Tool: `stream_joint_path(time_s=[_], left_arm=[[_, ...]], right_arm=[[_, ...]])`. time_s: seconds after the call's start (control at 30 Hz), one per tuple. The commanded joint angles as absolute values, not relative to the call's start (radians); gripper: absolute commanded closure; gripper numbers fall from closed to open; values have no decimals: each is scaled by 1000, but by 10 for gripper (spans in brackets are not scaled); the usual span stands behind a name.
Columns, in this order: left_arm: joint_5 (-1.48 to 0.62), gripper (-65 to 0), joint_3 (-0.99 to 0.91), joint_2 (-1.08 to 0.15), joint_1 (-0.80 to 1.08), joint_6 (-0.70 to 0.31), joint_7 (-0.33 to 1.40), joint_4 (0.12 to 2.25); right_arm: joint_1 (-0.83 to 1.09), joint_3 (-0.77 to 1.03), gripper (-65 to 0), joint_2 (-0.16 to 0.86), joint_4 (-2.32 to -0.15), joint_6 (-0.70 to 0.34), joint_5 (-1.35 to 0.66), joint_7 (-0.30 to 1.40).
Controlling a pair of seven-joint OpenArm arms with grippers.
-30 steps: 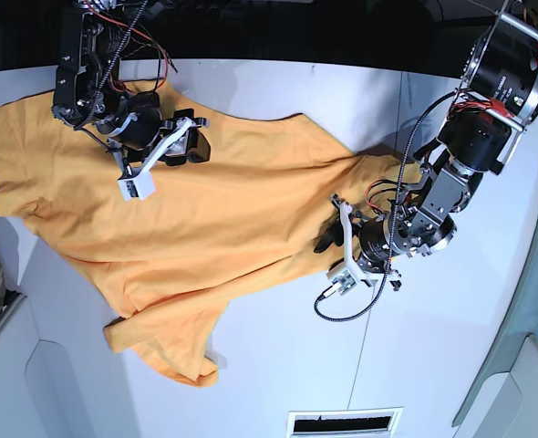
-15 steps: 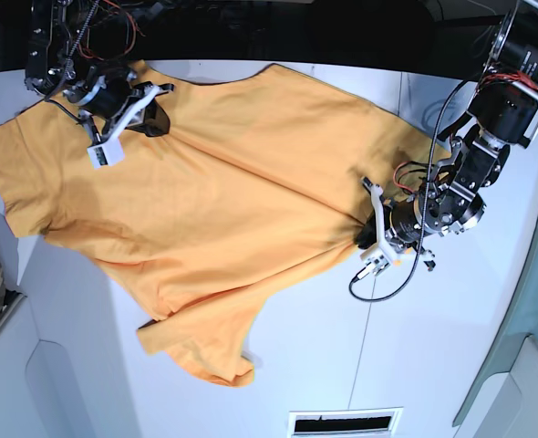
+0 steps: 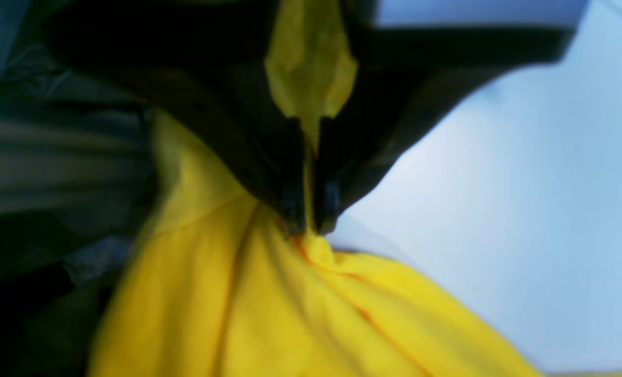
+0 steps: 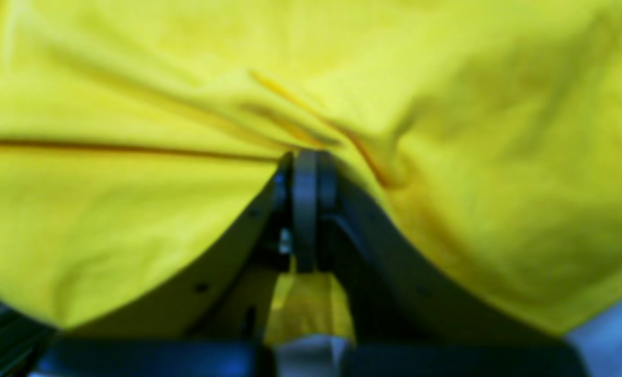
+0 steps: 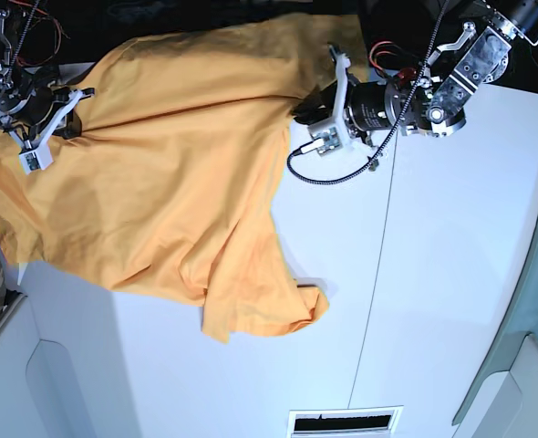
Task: Layout the t-shirt on the table in an organized manner, then fold the t-shirt properly
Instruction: 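Lift the shirt with the left gripper and regrasp the middle fabric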
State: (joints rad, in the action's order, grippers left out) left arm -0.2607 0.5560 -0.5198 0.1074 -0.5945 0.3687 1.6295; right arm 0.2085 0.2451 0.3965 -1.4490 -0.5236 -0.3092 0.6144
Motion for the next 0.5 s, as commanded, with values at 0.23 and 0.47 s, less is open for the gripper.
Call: stream_joint_path(time_s=[0.23, 0.47], left_arm=[[-276, -321, 460, -498, 1, -425, 340, 1688], [-314, -320, 425, -391, -173, -319, 329, 1603]], right_arm=[[200, 274, -221, 409, -1460, -521, -405, 606], [191, 276, -223, 371, -1460, -521, -433, 606]])
